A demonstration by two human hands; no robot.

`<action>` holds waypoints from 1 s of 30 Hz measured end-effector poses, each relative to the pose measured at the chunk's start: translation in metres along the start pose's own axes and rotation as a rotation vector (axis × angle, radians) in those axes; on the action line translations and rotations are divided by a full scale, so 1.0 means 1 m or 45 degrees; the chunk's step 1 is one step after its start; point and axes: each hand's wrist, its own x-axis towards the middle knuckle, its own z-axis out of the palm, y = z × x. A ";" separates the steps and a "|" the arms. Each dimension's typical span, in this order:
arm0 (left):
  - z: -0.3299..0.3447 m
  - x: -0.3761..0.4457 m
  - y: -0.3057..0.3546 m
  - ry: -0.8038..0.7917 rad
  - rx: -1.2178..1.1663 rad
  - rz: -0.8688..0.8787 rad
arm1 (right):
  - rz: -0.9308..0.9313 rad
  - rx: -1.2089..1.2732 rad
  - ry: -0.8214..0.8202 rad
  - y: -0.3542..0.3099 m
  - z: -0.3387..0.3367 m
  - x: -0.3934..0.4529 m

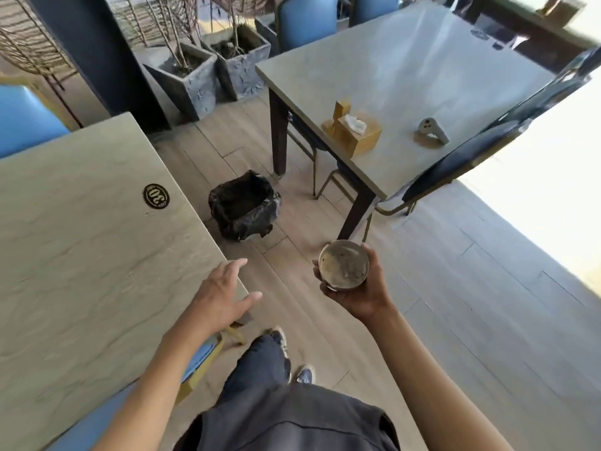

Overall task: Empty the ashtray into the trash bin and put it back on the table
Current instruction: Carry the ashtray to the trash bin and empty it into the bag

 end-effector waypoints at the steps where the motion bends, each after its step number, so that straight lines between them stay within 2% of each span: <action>1: -0.001 0.011 0.004 0.016 -0.003 -0.007 | 0.018 -0.004 -0.010 -0.010 0.002 0.011; 6: -0.008 0.083 0.008 0.083 0.042 -0.018 | 0.080 -0.060 -0.016 -0.060 0.026 0.076; 12: -0.025 0.161 0.003 0.099 -0.001 -0.118 | 0.166 -0.188 0.058 -0.111 0.070 0.146; 16: -0.034 0.200 -0.001 0.097 -0.058 -0.209 | 0.222 -0.148 0.096 -0.137 0.096 0.192; 23: -0.040 0.267 -0.010 0.062 -0.267 -0.424 | 0.422 -0.261 0.066 -0.173 0.128 0.280; 30: -0.035 0.362 -0.028 0.179 -0.457 -0.754 | 0.574 -0.358 0.103 -0.214 0.147 0.367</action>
